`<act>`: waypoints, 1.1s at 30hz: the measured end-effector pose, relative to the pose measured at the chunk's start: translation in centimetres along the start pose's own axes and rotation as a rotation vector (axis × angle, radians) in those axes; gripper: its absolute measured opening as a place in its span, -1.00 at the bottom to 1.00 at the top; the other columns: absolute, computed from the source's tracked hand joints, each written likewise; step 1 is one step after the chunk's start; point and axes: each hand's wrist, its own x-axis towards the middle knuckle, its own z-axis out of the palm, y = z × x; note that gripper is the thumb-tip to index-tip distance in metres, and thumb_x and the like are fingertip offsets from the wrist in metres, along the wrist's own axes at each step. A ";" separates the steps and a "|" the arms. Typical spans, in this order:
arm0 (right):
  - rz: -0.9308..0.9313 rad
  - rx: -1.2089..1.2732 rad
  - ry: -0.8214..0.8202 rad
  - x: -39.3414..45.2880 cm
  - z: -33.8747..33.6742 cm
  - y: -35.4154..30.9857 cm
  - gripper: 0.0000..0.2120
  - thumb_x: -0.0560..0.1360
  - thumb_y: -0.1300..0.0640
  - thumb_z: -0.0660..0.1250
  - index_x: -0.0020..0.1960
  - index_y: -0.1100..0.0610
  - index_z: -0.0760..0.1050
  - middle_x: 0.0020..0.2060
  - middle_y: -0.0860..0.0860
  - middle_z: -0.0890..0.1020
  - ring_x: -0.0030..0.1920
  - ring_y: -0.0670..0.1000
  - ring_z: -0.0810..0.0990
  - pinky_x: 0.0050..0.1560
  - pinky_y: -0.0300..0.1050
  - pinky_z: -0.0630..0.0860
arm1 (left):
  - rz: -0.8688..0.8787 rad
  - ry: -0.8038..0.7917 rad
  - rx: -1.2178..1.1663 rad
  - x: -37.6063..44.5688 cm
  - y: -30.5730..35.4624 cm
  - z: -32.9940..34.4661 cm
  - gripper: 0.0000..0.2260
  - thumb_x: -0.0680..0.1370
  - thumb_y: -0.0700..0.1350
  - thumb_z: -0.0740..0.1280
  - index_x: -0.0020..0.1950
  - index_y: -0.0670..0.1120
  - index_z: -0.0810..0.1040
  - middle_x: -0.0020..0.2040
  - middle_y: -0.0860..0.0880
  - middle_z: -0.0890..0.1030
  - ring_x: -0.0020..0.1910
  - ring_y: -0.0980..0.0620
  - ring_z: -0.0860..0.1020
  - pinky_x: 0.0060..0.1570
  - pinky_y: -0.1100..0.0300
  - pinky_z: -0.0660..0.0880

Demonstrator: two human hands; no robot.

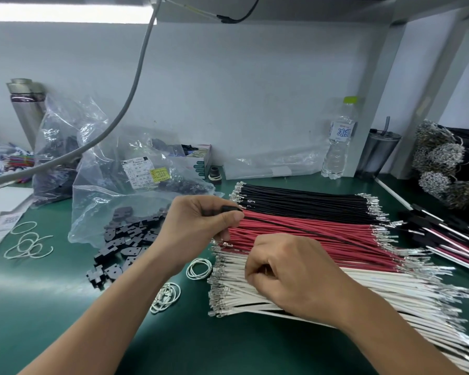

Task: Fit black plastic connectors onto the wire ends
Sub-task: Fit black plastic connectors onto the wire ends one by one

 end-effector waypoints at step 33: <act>0.153 0.262 0.262 0.1 -0.7 1.4 -0.89 0.56 0.08 0.34 -0.11 -0.11 0.51 -0.16 -0.23 0.57 -0.14 -0.15 0.54 -0.22 -0.28 0.43 | -0.087 -0.073 -0.081 0.1 0.2 -0.4 -0.75 0.32 -0.20 0.59 -0.01 -0.12 0.78 -0.24 -0.19 0.72 -0.42 0.04 0.59 -0.36 0.31 0.53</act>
